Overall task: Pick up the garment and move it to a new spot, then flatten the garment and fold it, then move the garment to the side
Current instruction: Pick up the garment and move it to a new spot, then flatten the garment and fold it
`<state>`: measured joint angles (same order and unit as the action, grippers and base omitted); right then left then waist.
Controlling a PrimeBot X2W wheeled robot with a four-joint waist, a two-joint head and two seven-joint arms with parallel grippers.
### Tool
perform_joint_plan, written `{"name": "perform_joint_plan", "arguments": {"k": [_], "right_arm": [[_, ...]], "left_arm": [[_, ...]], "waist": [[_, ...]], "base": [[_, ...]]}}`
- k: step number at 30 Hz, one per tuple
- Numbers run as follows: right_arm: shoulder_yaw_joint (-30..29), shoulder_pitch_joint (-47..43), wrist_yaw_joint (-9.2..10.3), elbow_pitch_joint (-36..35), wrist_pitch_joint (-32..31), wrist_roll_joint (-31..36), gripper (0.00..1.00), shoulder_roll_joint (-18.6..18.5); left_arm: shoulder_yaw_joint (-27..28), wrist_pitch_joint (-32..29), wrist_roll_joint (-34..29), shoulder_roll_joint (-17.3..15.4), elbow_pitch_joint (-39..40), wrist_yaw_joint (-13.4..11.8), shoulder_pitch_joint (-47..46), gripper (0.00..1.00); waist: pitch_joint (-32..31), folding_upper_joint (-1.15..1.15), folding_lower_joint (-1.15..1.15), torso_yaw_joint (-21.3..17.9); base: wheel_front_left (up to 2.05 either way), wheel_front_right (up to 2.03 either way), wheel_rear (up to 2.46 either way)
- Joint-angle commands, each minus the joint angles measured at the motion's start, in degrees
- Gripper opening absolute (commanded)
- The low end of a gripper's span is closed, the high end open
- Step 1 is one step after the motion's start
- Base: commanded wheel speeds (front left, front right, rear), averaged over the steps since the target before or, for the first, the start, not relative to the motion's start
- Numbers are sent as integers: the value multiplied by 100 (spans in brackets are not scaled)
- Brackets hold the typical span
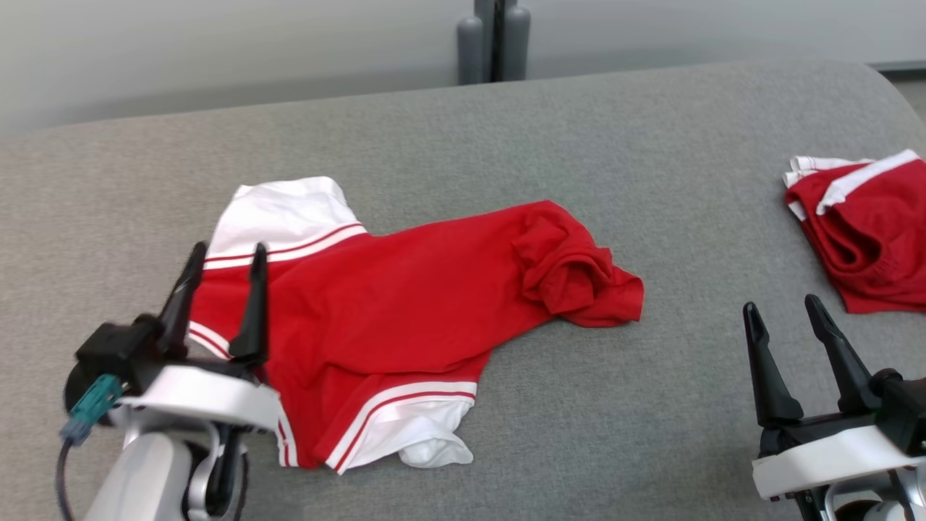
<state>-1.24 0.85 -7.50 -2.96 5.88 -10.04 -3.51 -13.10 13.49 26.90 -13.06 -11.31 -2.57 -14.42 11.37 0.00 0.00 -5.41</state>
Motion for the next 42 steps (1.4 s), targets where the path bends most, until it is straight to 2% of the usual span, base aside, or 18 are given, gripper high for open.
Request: {"name": "perform_joint_plan", "arguments": {"k": [1,9,20,42], "right_arm": [[-23,-50,1,-21,-29,30,100,-45],[-27,-265,1,-41,-174,73,100,-162],[-37,-614,1,-117,-329,64,100,-273],[-162,-824,1,-336,-457,80,100,-240]], "left_arm": [[66,31,42,-54,35,-7,98,100],[287,78,93,-362,318,-70,891,100],[140,-114,91,-336,1046,-319,1855,100],[-23,-312,86,-368,1342,-467,2020,100]], "waist": [[-135,0,0,128],[-465,0,0,331],[-891,0,0,404],[-951,0,0,411]], "base": [[0,0,0],[0,0,0],[0,0,0],[0,0,0]]}}
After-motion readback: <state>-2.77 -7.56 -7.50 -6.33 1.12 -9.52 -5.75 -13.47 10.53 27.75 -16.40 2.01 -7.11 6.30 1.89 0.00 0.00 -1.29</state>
